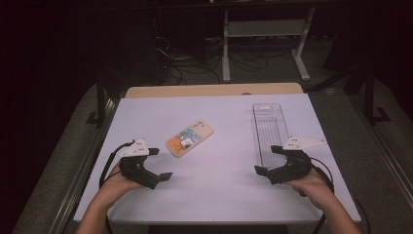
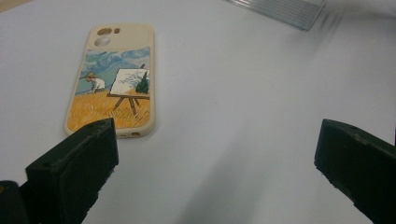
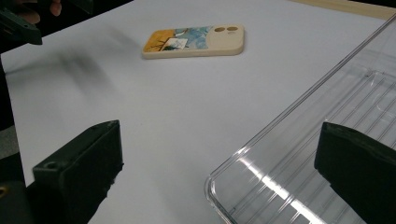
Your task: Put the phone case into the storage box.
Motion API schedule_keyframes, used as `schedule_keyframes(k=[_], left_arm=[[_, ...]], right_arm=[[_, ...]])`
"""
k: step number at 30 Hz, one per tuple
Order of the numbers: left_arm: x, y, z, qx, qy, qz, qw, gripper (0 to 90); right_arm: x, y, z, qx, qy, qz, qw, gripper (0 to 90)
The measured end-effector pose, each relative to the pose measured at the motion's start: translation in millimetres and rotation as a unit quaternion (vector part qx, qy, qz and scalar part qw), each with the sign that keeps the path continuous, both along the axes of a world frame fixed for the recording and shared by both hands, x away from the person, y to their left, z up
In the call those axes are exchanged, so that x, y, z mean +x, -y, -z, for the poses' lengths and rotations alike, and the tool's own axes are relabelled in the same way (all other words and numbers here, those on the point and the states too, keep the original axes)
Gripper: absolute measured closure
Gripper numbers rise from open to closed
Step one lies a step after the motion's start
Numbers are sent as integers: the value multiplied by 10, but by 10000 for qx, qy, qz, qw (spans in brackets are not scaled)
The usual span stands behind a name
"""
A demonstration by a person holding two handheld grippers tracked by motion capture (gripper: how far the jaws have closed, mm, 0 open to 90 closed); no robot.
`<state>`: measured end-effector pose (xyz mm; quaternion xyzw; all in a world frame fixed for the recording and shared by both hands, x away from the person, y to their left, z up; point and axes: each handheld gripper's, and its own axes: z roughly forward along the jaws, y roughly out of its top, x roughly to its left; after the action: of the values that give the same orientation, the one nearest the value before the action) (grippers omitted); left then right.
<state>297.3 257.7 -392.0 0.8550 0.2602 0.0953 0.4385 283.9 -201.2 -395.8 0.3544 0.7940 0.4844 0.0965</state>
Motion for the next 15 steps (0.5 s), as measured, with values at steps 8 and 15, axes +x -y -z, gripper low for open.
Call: schedule_keyframes(k=[8,15], left_arm=[[1,-3,0,-75,-25,-18,10000,0],[19,-4,-4,-92,-90,5,9999,0]], right_arm=[[-6,8,2,31,-2,-16,10000,6],[-2,7,-2,87,-10,-4,10000,6]])
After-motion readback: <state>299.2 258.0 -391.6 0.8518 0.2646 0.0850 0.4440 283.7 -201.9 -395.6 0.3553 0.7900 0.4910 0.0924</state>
